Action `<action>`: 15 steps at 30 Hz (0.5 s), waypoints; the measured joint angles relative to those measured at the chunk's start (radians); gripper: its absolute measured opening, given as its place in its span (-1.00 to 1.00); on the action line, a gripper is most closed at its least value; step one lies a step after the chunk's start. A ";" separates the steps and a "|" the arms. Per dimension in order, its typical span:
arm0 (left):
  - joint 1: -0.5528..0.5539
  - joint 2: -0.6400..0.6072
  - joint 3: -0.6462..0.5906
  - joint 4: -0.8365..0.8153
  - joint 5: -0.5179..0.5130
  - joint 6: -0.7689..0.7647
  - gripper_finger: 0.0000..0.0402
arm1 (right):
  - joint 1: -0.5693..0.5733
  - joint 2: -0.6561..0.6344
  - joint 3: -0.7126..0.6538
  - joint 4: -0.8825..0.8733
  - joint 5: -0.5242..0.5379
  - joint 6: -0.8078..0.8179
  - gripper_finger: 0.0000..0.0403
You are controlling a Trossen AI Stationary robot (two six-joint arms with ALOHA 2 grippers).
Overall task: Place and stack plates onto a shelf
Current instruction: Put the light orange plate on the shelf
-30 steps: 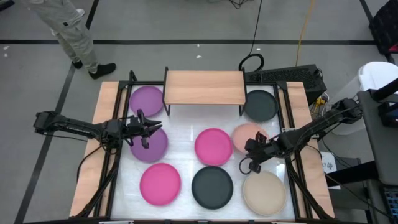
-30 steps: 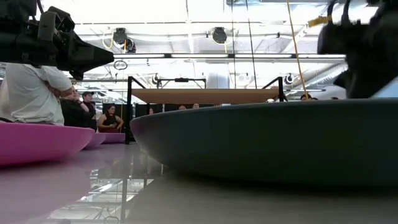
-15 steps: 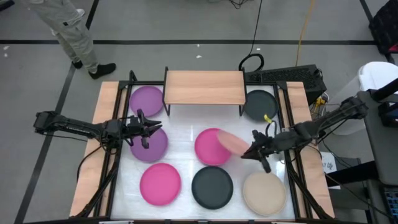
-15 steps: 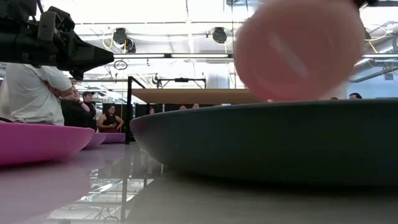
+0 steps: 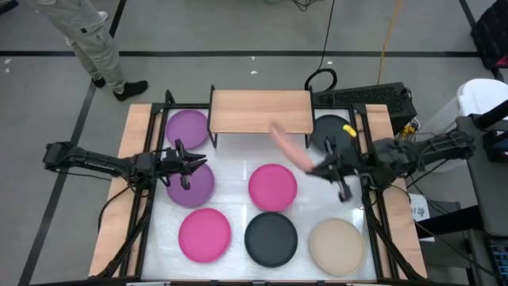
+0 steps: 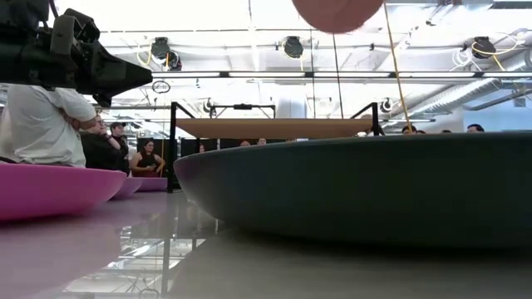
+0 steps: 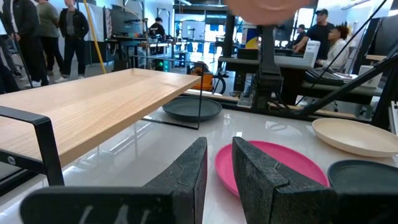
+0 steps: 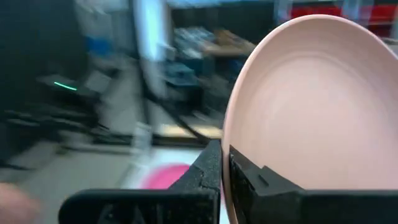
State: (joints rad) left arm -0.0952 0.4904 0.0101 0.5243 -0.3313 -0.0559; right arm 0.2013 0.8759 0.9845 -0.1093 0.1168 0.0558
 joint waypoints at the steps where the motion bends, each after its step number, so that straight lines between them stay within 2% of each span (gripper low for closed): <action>1: 0.000 0.000 0.000 0.000 0.000 0.000 -0.61 | -0.037 0.028 0.041 -0.065 0.017 -0.021 -1.00; 4: 0.000 0.000 0.000 0.000 0.000 0.000 -0.61 | -0.149 0.124 0.129 -0.211 0.017 -0.072 -1.00; 7: 0.000 0.000 0.000 0.000 0.000 0.000 -0.61 | -0.240 0.207 0.141 -0.279 0.013 -0.131 -1.00; 15: 0.000 0.000 0.000 0.000 0.000 0.000 -0.61 | -0.430 0.399 0.134 -0.291 0.012 -0.282 -1.00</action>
State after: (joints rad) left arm -0.0948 0.4906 0.0101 0.5246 -0.3316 -0.0560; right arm -0.2282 1.2750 1.1187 -0.3998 0.1291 -0.2266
